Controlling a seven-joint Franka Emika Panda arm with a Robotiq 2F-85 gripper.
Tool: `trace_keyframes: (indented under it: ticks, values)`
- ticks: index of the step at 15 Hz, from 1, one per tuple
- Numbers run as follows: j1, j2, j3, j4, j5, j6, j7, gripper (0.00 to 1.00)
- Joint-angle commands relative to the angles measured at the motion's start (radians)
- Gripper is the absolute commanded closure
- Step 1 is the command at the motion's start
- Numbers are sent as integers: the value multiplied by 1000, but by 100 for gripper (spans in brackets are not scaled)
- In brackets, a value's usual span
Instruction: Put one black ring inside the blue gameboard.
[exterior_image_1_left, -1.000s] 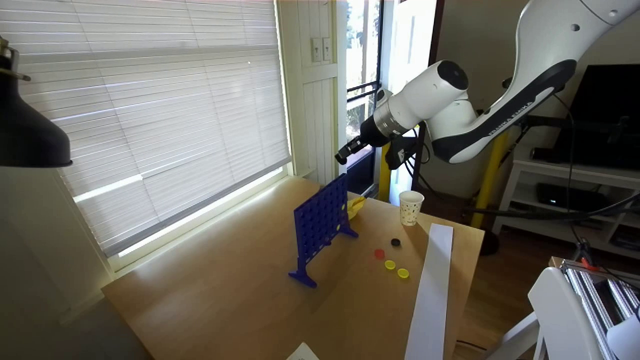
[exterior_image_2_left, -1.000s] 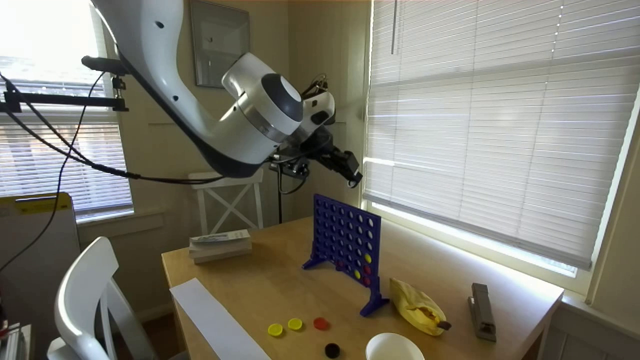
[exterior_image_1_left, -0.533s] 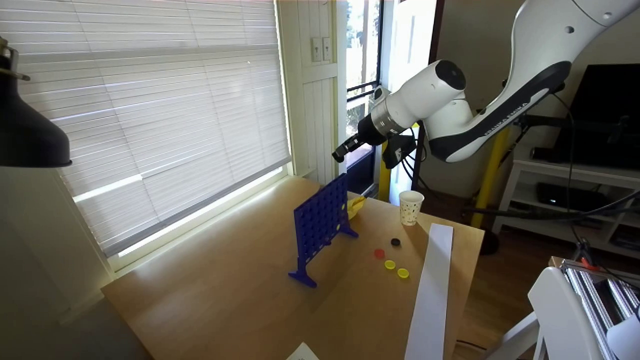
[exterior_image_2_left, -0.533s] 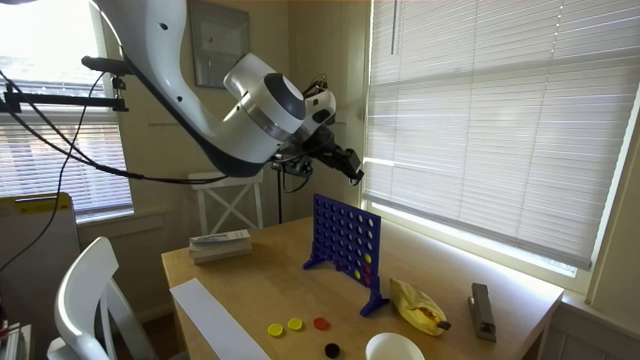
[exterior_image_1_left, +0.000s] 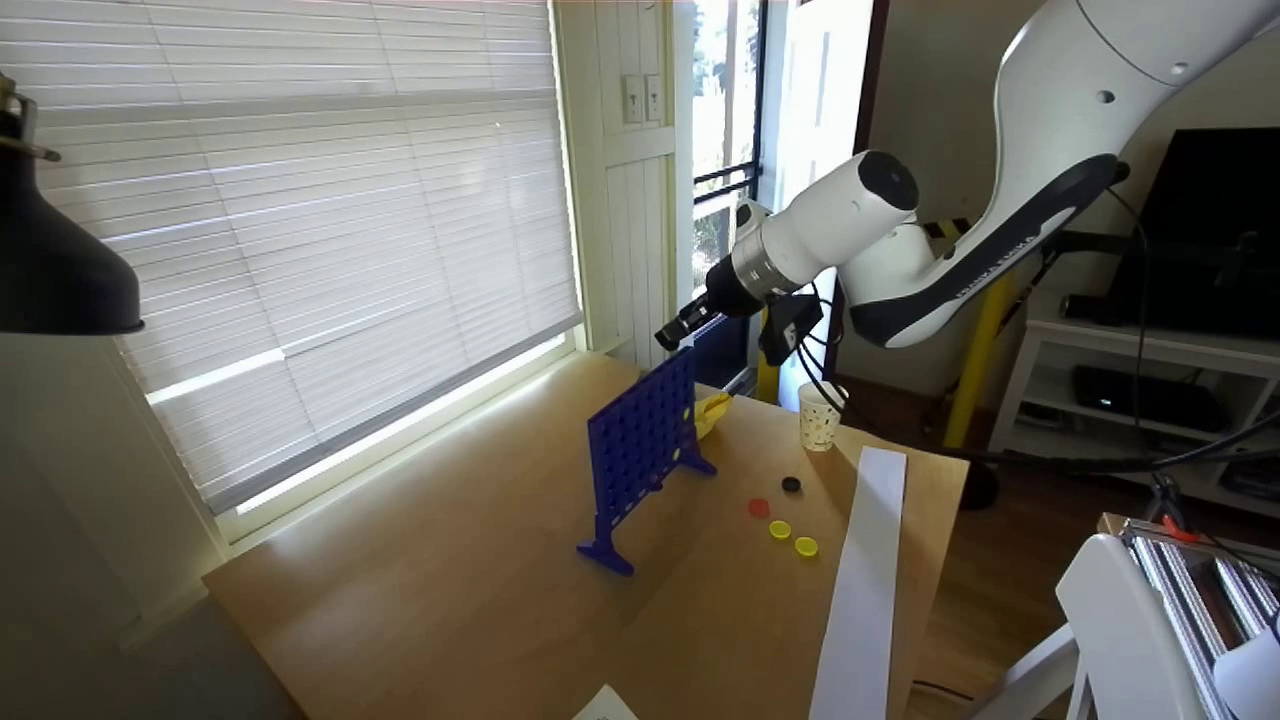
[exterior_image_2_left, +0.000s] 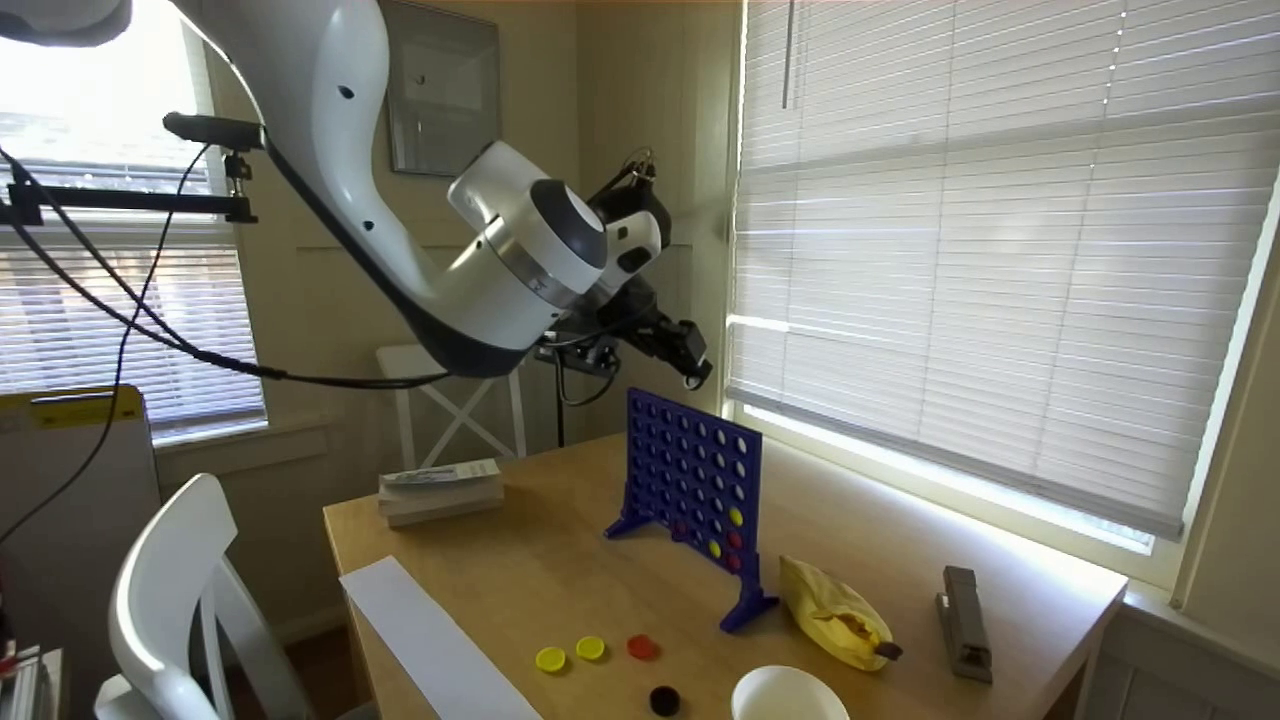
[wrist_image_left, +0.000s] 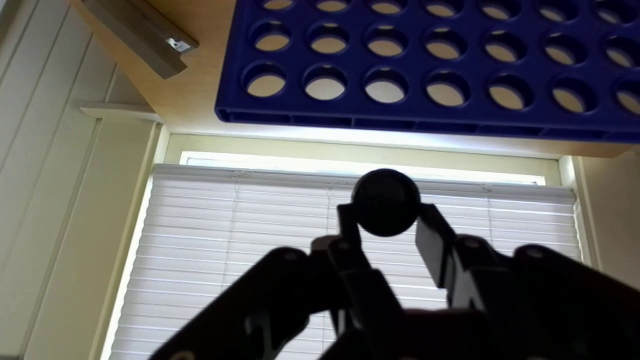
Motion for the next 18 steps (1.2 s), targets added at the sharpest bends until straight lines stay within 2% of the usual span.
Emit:
trace_keyframes:
  ticks: [1, 5, 10, 11, 12, 14, 18]
  values:
    - [65, 104, -91, 20, 96, 118, -22, 91]
    - [131, 208, -162, -11, 252, 239, -82, 91]
    - [167, 305, -178, -55, 371, 321, -102, 91]
    - [104, 230, -63, -92, 492, 282, -280, 91]
    - [53, 170, 1, -72, 480, 230, -317, 66]
    - [32, 177, 50, -90, 576, 239, -416, 66]
    - [23, 172, 60, -96, 590, 240, -438, 66]
